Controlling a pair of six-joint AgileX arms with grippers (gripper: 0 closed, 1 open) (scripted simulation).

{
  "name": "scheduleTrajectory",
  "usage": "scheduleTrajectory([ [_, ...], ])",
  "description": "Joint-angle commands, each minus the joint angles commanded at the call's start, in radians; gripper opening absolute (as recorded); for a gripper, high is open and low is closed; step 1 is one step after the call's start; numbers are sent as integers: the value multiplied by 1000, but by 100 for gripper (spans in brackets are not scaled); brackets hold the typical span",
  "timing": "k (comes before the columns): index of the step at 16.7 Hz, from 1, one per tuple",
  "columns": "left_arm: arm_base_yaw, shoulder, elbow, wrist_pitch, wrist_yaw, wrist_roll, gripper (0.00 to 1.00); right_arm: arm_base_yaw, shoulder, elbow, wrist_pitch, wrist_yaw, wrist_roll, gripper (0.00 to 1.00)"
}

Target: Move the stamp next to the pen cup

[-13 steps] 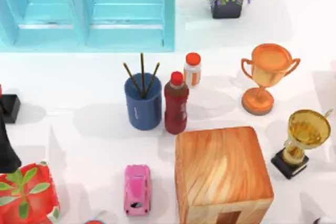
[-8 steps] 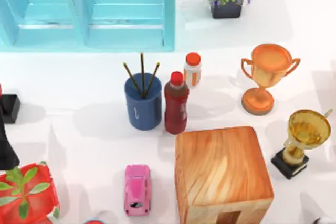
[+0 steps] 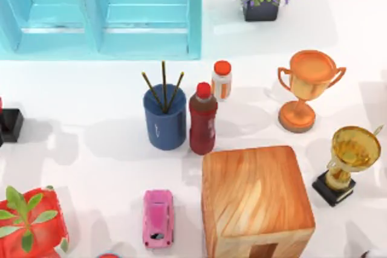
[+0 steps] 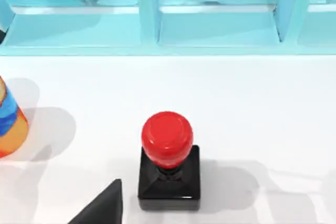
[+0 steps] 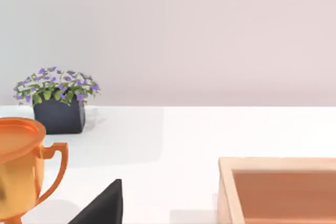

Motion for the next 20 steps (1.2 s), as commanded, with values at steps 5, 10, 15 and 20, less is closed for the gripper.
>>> scheduleTrajectory([
  [5, 27, 534, 474, -348, 1, 34, 100, 0, 0, 0, 0, 0, 0, 100],
  [10, 53, 1013, 900, -659, 0, 65, 100, 0, 0, 0, 0, 0, 0, 100],
  [15, 70, 1315, 1168, -858, 0, 85, 100, 0, 0, 0, 0, 0, 0, 100],
  [20, 73, 1373, 1219, -900, 0, 89, 100, 0, 0, 0, 0, 0, 0, 100],
])
